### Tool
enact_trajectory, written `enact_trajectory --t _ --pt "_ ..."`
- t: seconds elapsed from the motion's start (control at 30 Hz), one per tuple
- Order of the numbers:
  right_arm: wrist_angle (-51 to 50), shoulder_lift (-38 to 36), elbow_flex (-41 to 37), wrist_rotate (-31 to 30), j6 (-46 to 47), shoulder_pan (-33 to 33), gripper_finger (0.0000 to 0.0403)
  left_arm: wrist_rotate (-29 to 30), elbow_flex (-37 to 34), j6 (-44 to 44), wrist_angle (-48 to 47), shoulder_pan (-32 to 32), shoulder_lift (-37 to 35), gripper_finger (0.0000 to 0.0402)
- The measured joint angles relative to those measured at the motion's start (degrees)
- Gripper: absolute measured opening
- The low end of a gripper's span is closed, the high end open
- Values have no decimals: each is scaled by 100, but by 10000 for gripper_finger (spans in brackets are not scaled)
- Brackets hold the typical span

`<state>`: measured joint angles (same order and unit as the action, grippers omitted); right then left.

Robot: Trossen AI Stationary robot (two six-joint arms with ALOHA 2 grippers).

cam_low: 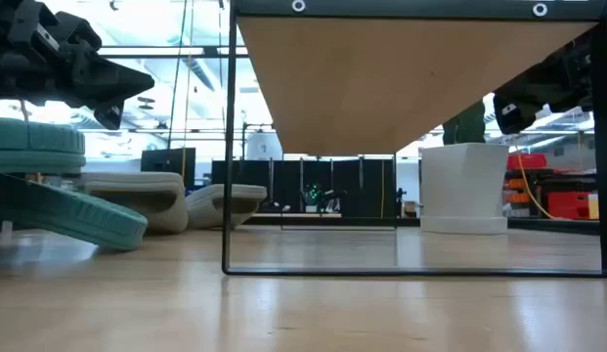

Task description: Pick and place slides into the shelf

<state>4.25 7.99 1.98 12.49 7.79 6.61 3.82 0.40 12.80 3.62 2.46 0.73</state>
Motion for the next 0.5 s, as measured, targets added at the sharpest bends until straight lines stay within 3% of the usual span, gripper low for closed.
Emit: enact_trajectory --t 0.5 --pt "2 0 0 0 0 0 18 1 1 0 1 -1 0 25"
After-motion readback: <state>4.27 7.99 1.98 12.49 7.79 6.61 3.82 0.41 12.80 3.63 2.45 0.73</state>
